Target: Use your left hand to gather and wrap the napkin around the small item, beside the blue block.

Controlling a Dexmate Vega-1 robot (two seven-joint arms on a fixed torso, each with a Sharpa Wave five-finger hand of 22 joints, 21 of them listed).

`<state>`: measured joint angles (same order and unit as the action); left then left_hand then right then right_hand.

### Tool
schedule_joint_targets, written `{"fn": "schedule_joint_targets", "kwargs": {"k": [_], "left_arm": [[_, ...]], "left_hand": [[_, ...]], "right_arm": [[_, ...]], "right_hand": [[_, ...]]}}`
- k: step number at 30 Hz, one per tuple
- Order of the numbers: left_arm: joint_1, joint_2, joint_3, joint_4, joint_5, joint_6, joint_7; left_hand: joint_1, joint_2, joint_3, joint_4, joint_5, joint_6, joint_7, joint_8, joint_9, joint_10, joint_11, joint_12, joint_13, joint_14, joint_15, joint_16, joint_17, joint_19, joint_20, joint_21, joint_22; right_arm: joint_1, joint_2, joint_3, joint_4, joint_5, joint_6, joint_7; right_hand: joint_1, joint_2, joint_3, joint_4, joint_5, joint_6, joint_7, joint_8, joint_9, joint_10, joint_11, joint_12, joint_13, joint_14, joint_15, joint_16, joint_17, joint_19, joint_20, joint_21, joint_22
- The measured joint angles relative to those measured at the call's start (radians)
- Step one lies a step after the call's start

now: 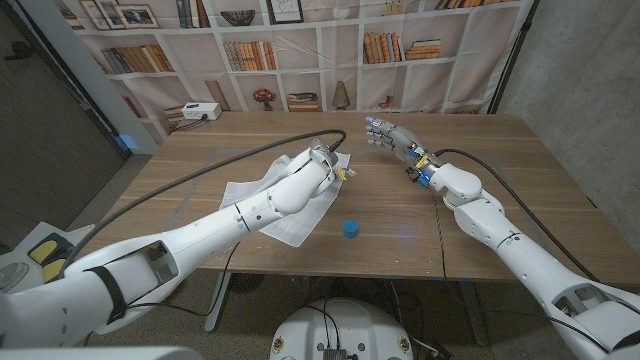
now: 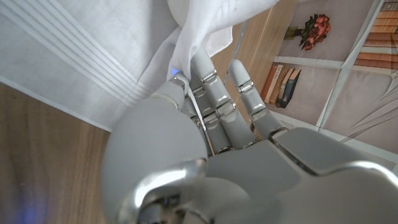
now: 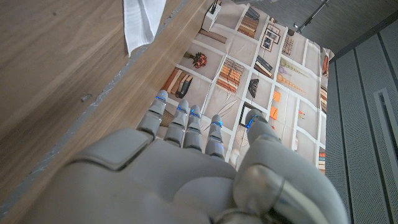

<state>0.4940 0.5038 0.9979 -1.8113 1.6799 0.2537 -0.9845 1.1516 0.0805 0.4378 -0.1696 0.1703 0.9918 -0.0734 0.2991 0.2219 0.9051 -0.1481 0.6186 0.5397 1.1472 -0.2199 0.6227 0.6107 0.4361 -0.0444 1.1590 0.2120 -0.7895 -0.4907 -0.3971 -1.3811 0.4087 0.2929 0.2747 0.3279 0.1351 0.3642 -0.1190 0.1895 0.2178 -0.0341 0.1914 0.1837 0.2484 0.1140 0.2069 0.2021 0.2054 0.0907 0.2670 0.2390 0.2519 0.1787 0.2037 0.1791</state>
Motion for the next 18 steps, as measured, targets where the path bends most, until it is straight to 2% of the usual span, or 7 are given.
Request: {"fn": "schedule_joint_targets", "kwargs": {"k": [2, 4, 5, 8, 12, 15, 18], "left_arm": [[0.005, -0.005, -0.005, -0.003, 0.007, -0.013, -0.019], [0.012, -0.014, -0.012, -0.005, 0.02, -0.033, -0.059], [0.014, -0.017, -0.013, -0.005, 0.023, -0.037, -0.068], [0.017, -0.035, -0.016, 0.005, 0.047, -0.052, -0.13], [0.019, -0.058, -0.017, 0.028, 0.074, -0.062, -0.199], [0.02, -0.071, -0.02, 0.039, 0.084, -0.064, -0.227], [0.021, -0.083, -0.025, 0.05, 0.089, -0.063, -0.261]], "left_hand": [[0.005, 0.005, -0.007, 0.007, -0.001, -0.005, 0.004, -0.01, 0.002, 0.0, 0.0, -0.014, 0.0, -0.01, -0.004, -0.017, -0.019, 0.0, 0.0, 0.014, 0.0], [-0.009, 0.002, -0.036, 0.024, -0.001, -0.074, -0.01, -0.042, 0.006, -0.016, -0.037, -0.064, -0.022, -0.072, 0.013, -0.095, -0.082, -0.013, 0.0, 0.031, -0.006], [-0.047, -0.005, -0.054, 0.038, 0.003, -0.133, -0.022, -0.066, 0.004, -0.064, -0.042, -0.108, -0.042, -0.126, 0.032, -0.153, -0.123, -0.042, 0.0, 0.033, -0.015], [-0.182, -0.053, -0.116, 0.079, 0.015, -0.31, -0.052, -0.11, -0.009, -0.229, -0.014, -0.247, -0.104, -0.324, 0.097, -0.312, -0.223, -0.145, 0.01, -0.011, -0.033], [-0.297, -0.107, -0.182, 0.112, 0.036, -0.572, -0.072, -0.126, -0.026, -0.386, 0.023, -0.378, -0.161, -0.567, 0.157, -0.416, -0.29, -0.269, 0.06, -0.113, -0.04], [-0.346, -0.126, -0.211, 0.131, 0.044, -0.697, -0.072, -0.126, -0.032, -0.465, 0.049, -0.416, -0.18, -0.672, 0.17, -0.431, -0.311, -0.305, 0.082, -0.161, -0.04], [-0.393, -0.134, -0.235, 0.152, 0.05, -0.77, -0.068, -0.126, -0.036, -0.513, 0.064, -0.423, -0.191, -0.723, 0.175, -0.431, -0.322, -0.325, 0.091, -0.191, -0.04]], "right_arm": [[-0.001, 0.0, 0.0, -0.002, -0.001, 0.002, -0.002], [-0.002, 0.001, 0.0, -0.004, -0.003, 0.006, -0.007], [-0.003, 0.001, 0.0, -0.005, -0.004, 0.007, -0.007], [-0.004, 0.003, 0.0, -0.007, -0.007, 0.015, -0.013], [-0.004, 0.004, -0.001, -0.01, -0.01, 0.022, -0.017], [-0.005, 0.005, -0.002, -0.012, -0.012, 0.025, -0.02], [-0.006, 0.005, -0.002, -0.017, -0.013, 0.027, -0.023]], "right_hand": [[0.003, 0.003, 0.0, 0.0, 0.0, -0.006, -0.006, 0.0, 0.0, 0.0, 0.0, 0.0, 0.0, 0.0, 0.0, 0.0, 0.0, 0.0, 0.0, 0.0, 0.0], [0.003, 0.003, 0.0, 0.0, 0.0, -0.005, -0.005, 0.0, 0.0, 0.0, 0.0, 0.0, 0.0, 0.0, 0.0, 0.0, 0.0, 0.0, 0.0, 0.001, 0.0], [0.003, 0.003, 0.0, 0.0, 0.0, -0.005, -0.005, 0.0, 0.0, 0.0, 0.0, 0.0, 0.0, 0.004, -0.004, 0.0, 0.0, 0.002, -0.002, 0.003, 0.0], [0.005, 0.005, 0.0, 0.0, 0.0, -0.005, -0.005, 0.0, 0.0, 0.0, 0.0, 0.0, 0.0, 0.008, -0.003, 0.0, 0.005, 0.011, 0.0, 0.004, 0.0], [0.005, 0.005, 0.0, 0.0, 0.0, -0.005, -0.005, 0.0, 0.0, 0.0, 0.0, 0.0, 0.0, 0.009, -0.002, 0.0, 0.006, 0.011, 0.0, 0.004, 0.0], [0.005, 0.005, 0.0, 0.0, 0.0, -0.005, -0.005, 0.0, 0.0, 0.0, 0.0, 0.0, 0.0, 0.009, -0.002, 0.0, 0.006, 0.016, -0.005, 0.004, 0.0], [0.001, 0.01, 0.0, 0.0, 0.0, -0.005, -0.005, 0.0, 0.0, 0.0, 0.0, 0.0, 0.0, 0.009, -0.002, 0.0, 0.006, 0.016, -0.005, 0.004, 0.0]]}}
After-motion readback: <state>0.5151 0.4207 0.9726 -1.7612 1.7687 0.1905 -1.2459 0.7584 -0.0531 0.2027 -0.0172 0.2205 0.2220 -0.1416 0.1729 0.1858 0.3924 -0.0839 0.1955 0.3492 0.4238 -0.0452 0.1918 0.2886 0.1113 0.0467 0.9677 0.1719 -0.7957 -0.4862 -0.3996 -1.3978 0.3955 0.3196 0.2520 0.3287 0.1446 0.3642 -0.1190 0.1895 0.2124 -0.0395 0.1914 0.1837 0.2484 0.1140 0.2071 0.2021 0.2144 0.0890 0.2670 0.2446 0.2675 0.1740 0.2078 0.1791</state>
